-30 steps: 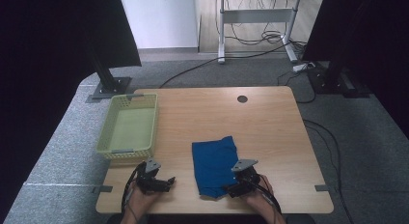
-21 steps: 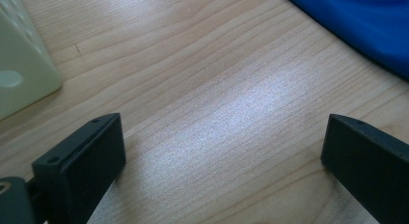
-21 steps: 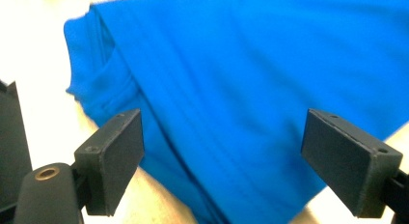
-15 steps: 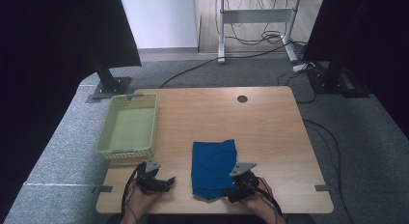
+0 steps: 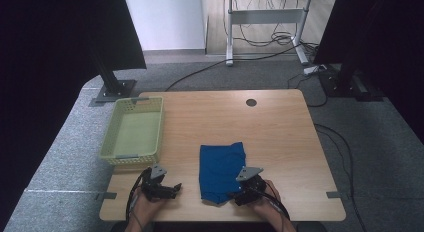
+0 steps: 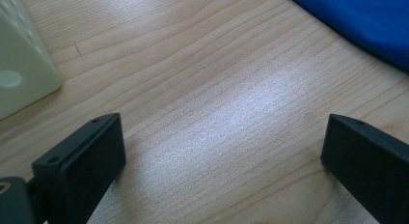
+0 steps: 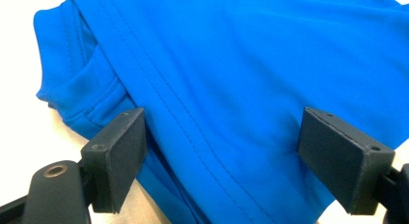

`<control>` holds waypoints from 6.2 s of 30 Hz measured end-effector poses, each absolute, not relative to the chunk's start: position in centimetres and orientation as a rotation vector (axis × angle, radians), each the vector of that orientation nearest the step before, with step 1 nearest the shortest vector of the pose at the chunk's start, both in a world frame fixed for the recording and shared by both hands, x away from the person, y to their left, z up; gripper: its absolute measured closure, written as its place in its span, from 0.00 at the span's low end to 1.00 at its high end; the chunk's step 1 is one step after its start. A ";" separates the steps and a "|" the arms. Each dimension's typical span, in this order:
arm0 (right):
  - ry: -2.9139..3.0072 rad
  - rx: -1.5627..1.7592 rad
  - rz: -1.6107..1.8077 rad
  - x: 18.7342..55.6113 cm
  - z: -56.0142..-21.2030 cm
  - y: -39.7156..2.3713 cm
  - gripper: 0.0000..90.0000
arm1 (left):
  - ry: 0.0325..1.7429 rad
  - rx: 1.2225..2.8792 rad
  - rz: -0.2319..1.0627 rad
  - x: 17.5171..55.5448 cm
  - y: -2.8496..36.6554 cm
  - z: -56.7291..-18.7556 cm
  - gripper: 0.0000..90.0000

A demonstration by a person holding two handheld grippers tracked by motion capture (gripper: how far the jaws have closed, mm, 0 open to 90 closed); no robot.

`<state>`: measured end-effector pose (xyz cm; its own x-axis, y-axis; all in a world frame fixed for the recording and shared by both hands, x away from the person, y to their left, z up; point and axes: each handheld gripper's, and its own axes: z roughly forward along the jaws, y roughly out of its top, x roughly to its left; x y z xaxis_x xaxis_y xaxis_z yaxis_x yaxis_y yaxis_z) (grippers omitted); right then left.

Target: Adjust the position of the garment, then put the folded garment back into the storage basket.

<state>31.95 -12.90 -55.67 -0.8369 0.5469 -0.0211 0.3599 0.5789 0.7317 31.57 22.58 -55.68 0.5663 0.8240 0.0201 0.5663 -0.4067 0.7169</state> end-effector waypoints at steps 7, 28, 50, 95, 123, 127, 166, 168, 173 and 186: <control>2.546 0.796 1.094 33.9 -55.6 -13.1 0.20 | 1.107 2.126 0.493 31.6 22.6 -55.7 0.02; 2.531 0.827 1.091 38.6 -55.5 -13.3 0.21 | 1.107 2.126 0.493 31.6 22.6 -55.7 0.02; 2.556 0.833 1.061 43.0 -55.2 -12.7 0.21 | 1.098 2.133 0.487 31.7 22.6 -55.7 0.01; 2.453 0.920 1.191 39.3 -53.7 -17.7 0.08 | 1.101 2.131 0.488 31.8 22.6 -55.7 0.01; 2.378 0.979 1.146 34.4 -54.0 -22.7 0.07 | 1.105 2.130 0.489 31.8 22.6 -55.7 0.01; 2.367 0.997 1.131 33.7 -54.3 -23.5 0.06 | 1.105 2.130 0.490 31.8 22.6 -55.7 0.01; 2.378 1.097 1.035 32.3 -56.3 -25.2 0.04 | 1.121 2.120 0.499 31.8 22.5 -55.6 0.03; 2.378 1.096 1.035 32.3 -56.3 -25.2 0.04 | 1.124 2.123 0.501 31.8 22.4 -55.6 0.04; 2.378 1.097 1.035 32.3 -56.3 -25.2 0.04 | 1.121 2.130 0.505 31.8 22.2 -55.5 0.04; 2.376 1.097 1.034 32.3 -56.3 -25.2 0.05 | 1.089 2.108 0.478 32.1 21.4 -54.7 0.04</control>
<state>32.26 -25.25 -56.33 -0.6512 0.7589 0.0072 0.5224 0.4413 0.7297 32.06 21.45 -54.72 0.5770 0.8167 0.0041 0.5557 -0.3963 0.7308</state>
